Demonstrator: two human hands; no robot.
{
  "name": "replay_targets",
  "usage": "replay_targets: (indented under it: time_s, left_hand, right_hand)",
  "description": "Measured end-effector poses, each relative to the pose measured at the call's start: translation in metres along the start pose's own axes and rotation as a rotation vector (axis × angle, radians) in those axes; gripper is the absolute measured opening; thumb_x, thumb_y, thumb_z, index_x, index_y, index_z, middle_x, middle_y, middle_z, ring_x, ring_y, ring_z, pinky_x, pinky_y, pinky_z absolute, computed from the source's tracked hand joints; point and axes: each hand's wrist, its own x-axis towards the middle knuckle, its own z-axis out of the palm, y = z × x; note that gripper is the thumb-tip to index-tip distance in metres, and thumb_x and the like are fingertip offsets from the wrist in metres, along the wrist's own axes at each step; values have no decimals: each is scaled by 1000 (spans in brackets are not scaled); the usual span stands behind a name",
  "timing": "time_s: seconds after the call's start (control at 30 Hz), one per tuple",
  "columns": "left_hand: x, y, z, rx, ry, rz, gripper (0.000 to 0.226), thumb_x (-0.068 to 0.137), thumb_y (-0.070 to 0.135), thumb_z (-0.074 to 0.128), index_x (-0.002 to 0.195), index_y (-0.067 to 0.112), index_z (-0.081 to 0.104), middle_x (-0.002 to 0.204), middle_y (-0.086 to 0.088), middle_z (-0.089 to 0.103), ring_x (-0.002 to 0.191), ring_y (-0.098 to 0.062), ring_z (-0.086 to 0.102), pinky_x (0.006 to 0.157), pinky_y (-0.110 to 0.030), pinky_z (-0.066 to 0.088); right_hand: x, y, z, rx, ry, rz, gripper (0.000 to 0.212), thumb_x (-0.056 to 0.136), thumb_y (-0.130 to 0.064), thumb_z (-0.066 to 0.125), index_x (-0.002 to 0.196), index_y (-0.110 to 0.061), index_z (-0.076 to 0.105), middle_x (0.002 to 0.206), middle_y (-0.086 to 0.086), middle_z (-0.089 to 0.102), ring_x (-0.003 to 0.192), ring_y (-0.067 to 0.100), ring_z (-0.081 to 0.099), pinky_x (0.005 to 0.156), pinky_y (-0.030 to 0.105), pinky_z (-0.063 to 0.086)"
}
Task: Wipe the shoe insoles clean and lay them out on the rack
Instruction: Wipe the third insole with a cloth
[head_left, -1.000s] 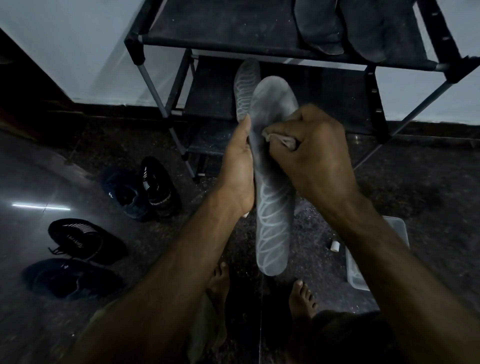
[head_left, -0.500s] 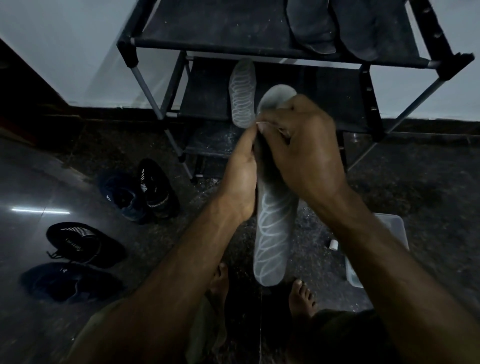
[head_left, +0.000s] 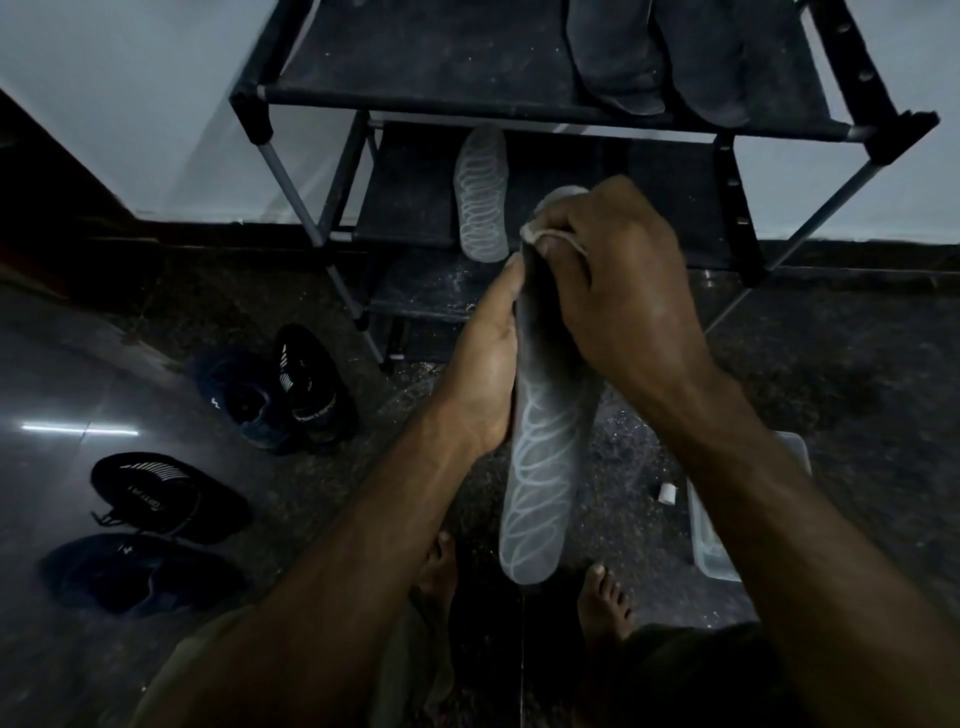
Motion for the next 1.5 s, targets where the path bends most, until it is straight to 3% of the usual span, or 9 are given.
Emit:
replay_targets:
  time_s: [0.13,0.37,0.5,0.73,0.9,1.07,1.23,1.37,1.5]
  left_hand:
    - [1,-4,3,28,4,-13,47,104,42,31,118,12,64,116,-9,67,114,-22,60,105,-37,43]
    - [1,-7,4,82,2,-10,49,104,41,30,130,9,57,119,-7,67,117,-22,60,106,-37,44]
    - [0,-4,3,40,-17,-30,47,104,42,29,118,12,63,112,-7,69,110,-19,63,102,-35,46]
    - [1,-10,3,95,-22,-14,49,102,39,34,134,7,53,124,-9,64,121,-23,58,110,-38,41]
    - [1,-3,3,25,-15,-33,46,102,41,33,122,11,62,116,-8,68,114,-20,61,104,-35,44]
    - [1,-6,3,19,-39,-44,46,104,40,31,119,11,64,115,-6,69,114,-20,61,106,-35,42]
    - [0,-4,2,38,-23,-38,45,103,40,31,113,13,66,110,-5,70,108,-18,63,102,-33,46]
    - [0,0,1,-13,-14,-31,45,103,41,32,113,12,65,109,-7,70,107,-18,62,100,-33,46]
    - [0,-2,2,44,-39,-32,44,101,41,36,115,11,65,114,-7,68,112,-20,61,105,-35,44]
  right_hand:
    - [4,12,-1,-28,125,73,19,94,-16,54,96,-2,67,100,14,58,82,19,55,71,28,46]
    - [6,23,-4,-21,147,135,17,95,-14,55,96,-2,67,100,13,57,80,13,49,66,12,33]
    - [5,12,-1,8,40,35,14,93,-11,56,95,-3,67,99,11,57,83,17,54,71,19,40]
    - [9,30,-8,-42,153,160,19,96,-18,56,94,-1,66,101,15,57,84,14,49,71,18,37]
    - [4,9,0,-7,8,3,12,93,-9,57,91,-1,66,95,12,55,80,20,53,70,22,40]
    - [9,27,-6,-50,106,85,19,94,-18,58,93,-1,67,98,15,57,83,21,53,73,31,44]
    - [6,23,-6,14,36,107,15,95,-15,57,95,-5,68,99,8,55,82,10,49,70,6,34]
    - [6,8,-2,59,-98,13,13,94,-17,59,93,-7,68,96,6,54,83,13,52,73,17,38]
    - [9,27,-12,12,67,111,17,95,-19,58,92,-6,67,98,12,58,83,12,49,72,17,36]
